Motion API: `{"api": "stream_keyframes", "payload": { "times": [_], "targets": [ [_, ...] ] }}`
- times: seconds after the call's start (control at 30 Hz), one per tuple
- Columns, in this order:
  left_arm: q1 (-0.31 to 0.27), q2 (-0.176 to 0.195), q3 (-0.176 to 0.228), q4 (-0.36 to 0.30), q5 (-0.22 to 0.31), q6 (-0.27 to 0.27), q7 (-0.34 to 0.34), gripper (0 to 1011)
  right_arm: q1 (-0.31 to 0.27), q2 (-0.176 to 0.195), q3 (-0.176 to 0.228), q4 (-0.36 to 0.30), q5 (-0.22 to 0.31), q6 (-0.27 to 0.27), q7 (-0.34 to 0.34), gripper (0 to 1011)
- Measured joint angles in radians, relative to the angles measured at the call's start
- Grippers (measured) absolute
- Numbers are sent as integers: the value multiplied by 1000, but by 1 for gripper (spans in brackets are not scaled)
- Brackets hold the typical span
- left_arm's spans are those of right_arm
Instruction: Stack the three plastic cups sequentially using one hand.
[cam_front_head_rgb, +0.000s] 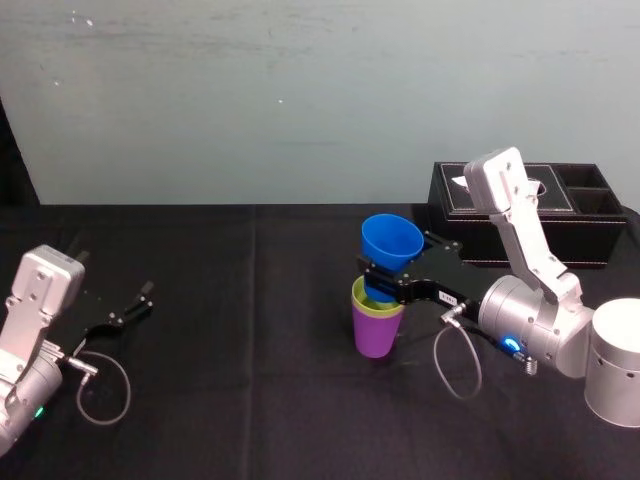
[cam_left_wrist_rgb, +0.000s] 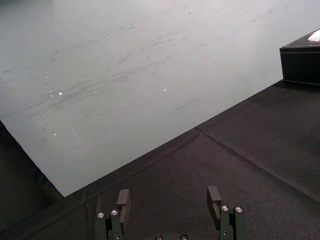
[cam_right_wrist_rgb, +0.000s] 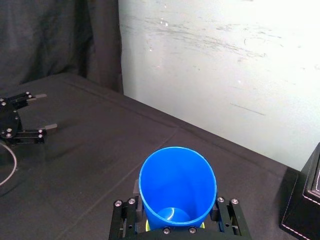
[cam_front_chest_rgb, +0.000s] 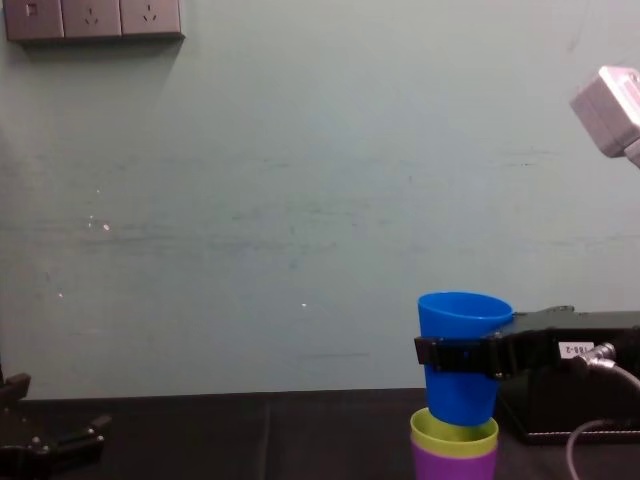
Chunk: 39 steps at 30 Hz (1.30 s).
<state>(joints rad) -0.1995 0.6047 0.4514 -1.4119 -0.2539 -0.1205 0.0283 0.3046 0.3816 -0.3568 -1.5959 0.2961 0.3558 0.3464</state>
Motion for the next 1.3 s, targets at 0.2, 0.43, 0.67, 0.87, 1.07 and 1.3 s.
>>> {"api": "stream_keyframes", "payload": {
  "times": [0.2,0.43,0.67,0.87,1.07,1.3],
  "targets": [
    [0,0,0,0,0,0,0,1000,6,-6,-6,23,-3,-10,-6,722],
    [0,0,0,0,0,0,0,1000,11,-13,-14,45,-8,-22,-8,722],
    [0,0,0,0,0,0,0,1000,11,-15,-17,58,-14,-28,-10,722],
    [0,0,0,0,0,0,0,1000,2,-13,-20,61,-24,-31,-11,722],
    [0,0,0,0,0,0,0,1000,-1,-12,-22,60,-27,-31,-11,722],
    [0,0,0,0,0,0,0,1000,0,-13,-21,60,-26,-31,-11,763]
  ]
}}
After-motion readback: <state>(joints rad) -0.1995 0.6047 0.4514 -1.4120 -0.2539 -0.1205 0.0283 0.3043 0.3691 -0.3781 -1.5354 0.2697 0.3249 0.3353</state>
